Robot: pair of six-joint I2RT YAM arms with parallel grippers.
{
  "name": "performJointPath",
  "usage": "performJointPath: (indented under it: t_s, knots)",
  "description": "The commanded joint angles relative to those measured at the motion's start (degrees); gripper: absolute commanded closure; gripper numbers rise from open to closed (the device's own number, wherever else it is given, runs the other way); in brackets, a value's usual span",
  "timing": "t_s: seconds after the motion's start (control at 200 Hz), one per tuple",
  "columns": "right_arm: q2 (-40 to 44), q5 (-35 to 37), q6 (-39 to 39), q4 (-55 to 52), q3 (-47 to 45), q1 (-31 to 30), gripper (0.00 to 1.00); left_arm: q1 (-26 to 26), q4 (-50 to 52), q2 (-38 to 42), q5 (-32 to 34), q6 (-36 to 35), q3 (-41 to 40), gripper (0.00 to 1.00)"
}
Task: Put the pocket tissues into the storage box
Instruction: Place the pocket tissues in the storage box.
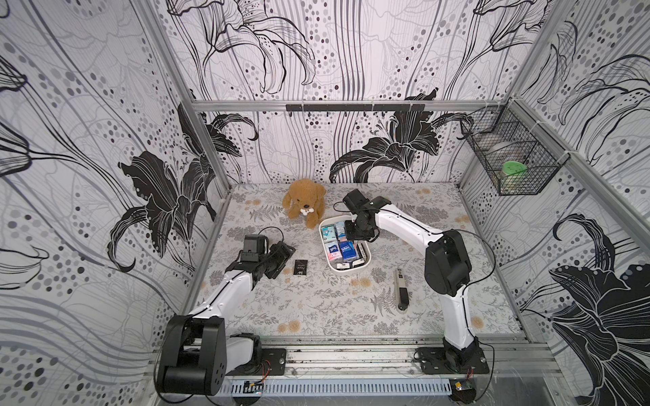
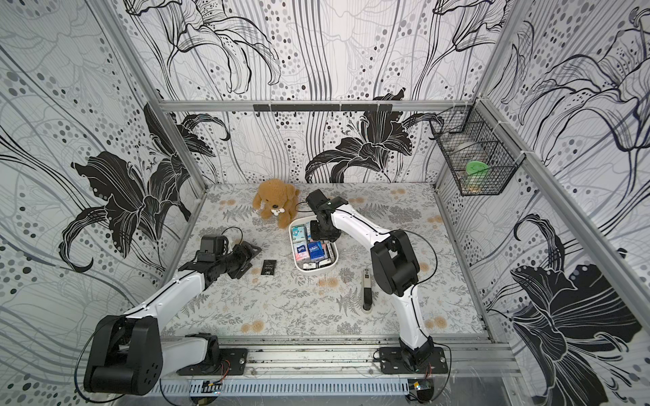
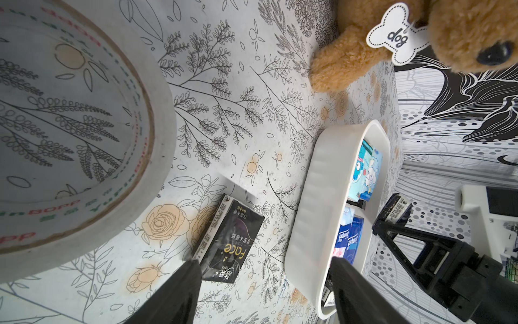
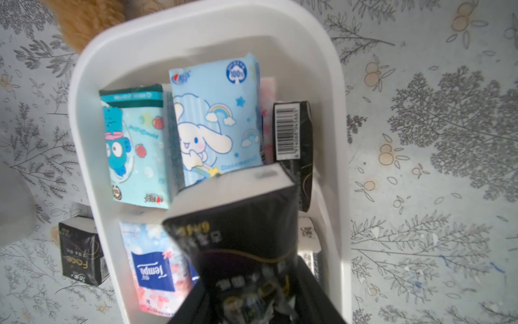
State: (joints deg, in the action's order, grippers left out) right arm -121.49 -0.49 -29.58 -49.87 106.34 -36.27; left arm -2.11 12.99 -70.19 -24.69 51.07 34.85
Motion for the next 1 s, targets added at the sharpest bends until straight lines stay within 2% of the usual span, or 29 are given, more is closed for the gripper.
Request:
performJointPath:
  t_s: [0.0,0.18,0.531,0.586,0.676,0.771,0.996]
  knots:
    - [0.97,-0.36,-0.88,-1.72,-0.4,-0.05,0.57,0.5,0.33,1.44,1.53,-1.85,0.09,0.23]
    - [4.13,-1.14,-1.36,1.96,-6.51,-0.05,0.56,0.53,0.13,0.99,1.36,-1.87,0.13,0.23]
    - [6.51,-4.41,-1.07,3.72,-10.75,-0.12,0.51,0.53,0.94,1.14,1.48,-2.25,0.53,0.23]
    - [6.84,-5.11,-0.68,3.99,-11.06,-0.18,0.48,0.53,0.72,0.9,1.26,-2.16,0.46,0.23]
    - [7.21,-5.32,-0.3,3.87,-11.01,-0.13,0.32,0.5,0.6,0.83,1.09,-2.04,0.59,0.23]
    - [7.97,-3.52,0.12,3.39,-10.58,-0.13,0.24,0.53,0.8,1.08,1.26,-2.24,0.81,0.23]
    - [8.44,-1.26,1.72,4.16,-9.58,-0.28,0.22,0.59,0.81,0.71,1.49,-2.38,0.91,0.23]
